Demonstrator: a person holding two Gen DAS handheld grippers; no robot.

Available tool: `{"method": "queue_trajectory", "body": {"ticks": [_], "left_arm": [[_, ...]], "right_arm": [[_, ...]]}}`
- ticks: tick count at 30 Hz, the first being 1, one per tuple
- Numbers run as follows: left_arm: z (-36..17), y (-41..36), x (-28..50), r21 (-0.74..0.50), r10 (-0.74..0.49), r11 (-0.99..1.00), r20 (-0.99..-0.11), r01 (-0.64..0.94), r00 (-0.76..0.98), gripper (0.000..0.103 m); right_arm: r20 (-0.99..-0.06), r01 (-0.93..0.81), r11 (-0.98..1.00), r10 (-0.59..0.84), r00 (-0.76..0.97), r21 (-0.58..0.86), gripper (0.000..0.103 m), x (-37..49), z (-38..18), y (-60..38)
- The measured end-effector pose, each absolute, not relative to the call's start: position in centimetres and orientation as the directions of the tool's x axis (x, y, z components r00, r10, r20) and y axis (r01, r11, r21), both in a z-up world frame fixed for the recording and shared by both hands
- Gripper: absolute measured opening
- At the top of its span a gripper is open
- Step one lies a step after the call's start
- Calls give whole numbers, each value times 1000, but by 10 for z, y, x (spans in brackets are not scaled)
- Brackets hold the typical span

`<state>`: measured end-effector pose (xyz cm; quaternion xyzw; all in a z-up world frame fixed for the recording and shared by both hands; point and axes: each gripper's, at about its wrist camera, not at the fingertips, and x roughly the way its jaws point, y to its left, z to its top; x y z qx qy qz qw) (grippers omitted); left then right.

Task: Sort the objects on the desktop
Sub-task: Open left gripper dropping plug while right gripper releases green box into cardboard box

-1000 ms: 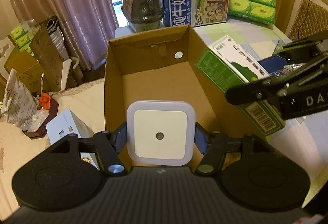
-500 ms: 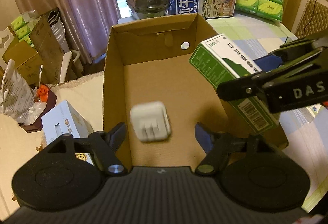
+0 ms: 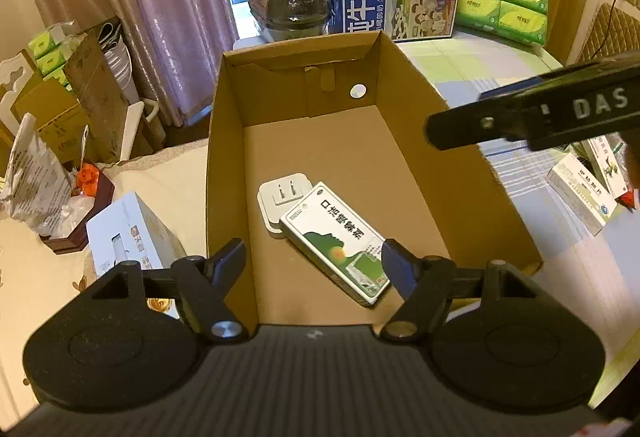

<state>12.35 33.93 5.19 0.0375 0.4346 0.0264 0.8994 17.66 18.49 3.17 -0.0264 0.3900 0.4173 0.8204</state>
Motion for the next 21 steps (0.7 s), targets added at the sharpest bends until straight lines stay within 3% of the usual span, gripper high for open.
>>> {"method": "queue_trajectory", "body": {"ticks": [12,21], "left_arm": [[78,309,93,85,92,995,-747,-42,659,78],[96,276,69,89,81,996,-723,-24,686,88]], "right_arm": [[-649,-688,683,643,406,246,78,138,49,111],[-637,-653,721,620,459,232,92,114,54,47]]}}
